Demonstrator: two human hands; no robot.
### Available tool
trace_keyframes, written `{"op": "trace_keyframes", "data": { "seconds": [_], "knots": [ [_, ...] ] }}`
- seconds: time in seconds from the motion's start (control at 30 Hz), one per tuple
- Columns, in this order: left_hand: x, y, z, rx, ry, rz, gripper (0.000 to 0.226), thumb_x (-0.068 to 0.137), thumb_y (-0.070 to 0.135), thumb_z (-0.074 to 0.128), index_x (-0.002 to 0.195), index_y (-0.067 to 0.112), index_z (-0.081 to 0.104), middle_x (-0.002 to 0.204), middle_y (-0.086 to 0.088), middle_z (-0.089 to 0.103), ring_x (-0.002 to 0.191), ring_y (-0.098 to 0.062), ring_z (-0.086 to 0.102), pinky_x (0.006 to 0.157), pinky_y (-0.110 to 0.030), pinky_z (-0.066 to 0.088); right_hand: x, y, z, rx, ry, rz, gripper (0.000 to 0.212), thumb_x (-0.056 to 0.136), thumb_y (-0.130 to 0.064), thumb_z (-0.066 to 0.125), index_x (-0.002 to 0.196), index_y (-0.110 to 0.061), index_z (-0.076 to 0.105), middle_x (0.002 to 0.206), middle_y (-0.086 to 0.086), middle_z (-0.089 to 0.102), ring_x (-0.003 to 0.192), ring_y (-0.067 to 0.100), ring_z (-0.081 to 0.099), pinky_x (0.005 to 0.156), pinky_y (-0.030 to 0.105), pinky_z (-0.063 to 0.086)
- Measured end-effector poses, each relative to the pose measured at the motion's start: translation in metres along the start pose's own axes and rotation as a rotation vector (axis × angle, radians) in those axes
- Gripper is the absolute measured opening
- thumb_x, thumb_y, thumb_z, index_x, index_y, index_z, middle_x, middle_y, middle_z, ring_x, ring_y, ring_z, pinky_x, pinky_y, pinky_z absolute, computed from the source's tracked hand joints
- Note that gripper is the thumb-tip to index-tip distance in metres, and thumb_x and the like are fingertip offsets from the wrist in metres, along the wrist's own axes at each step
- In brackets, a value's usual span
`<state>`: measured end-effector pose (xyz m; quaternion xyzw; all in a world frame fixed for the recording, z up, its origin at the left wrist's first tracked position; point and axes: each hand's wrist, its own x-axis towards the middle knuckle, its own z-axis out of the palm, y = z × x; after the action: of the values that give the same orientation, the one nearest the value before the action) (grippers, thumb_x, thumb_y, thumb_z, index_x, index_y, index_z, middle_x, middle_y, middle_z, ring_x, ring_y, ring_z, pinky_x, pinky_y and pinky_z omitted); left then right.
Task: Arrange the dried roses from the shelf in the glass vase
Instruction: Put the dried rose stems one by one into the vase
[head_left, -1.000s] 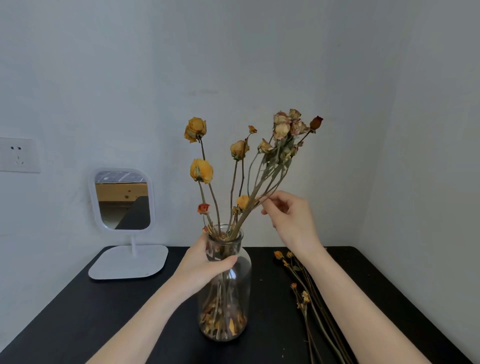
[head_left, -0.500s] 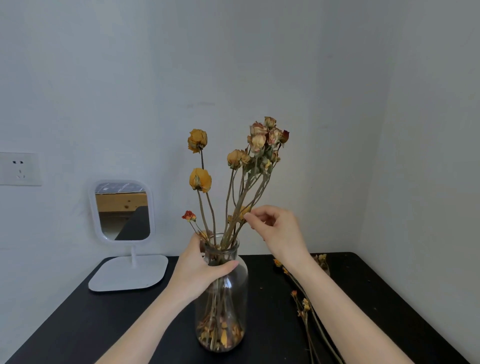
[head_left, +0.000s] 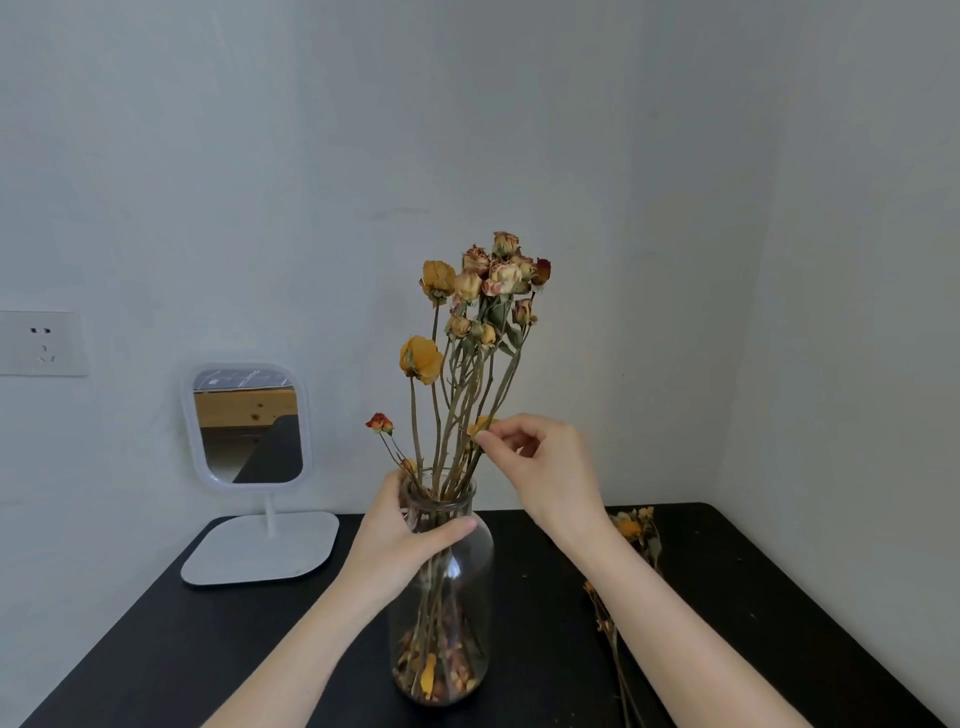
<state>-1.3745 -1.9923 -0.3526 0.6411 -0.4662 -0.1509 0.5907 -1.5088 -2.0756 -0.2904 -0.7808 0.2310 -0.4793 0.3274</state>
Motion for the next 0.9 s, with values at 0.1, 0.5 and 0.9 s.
{"op": "trace_keyframes", "data": {
  "seconds": [0.1,0.5,0.9],
  "knots": [
    [0.001,-0.002,0.003,0.039,0.044,0.023,0.073,0.056,0.046,0.080,0.116,0.036,0.040,0.105,0.023,0.054,0.099,0.003,0.052,0.077,-0.010,0.039,0.000,-0.003,-0.001,0.035,0.059,-0.018,0.009,0.086,-0.025,0.063,0.087,-0.020,0.070,0.068,-0.010,0.062,0.064,-0.005,0.054,0.059,0.008,0.044],
    [0.003,-0.011,-0.001,0.110,0.077,0.027,0.065,0.059,0.047,0.080,0.110,0.044,0.039,0.097,0.032,0.052,0.088,0.014,0.050,0.068,-0.005,0.037,0.001,-0.005,-0.009,0.164,0.093,0.041,0.010,0.086,-0.025,0.063,0.091,-0.020,0.070,0.069,0.002,0.063,0.065,0.005,0.053,0.060,0.010,0.044],
    [0.003,-0.007,-0.007,0.062,-0.040,0.025,0.062,0.055,0.050,0.078,0.104,0.045,0.042,0.107,0.022,0.056,0.098,0.010,0.053,0.073,-0.007,0.040,-0.009,-0.003,0.004,-0.024,-0.038,0.014,0.010,0.082,-0.032,0.067,0.073,-0.027,0.067,0.061,-0.011,0.057,0.060,-0.005,0.052,0.055,0.008,0.042]
  ]
}}
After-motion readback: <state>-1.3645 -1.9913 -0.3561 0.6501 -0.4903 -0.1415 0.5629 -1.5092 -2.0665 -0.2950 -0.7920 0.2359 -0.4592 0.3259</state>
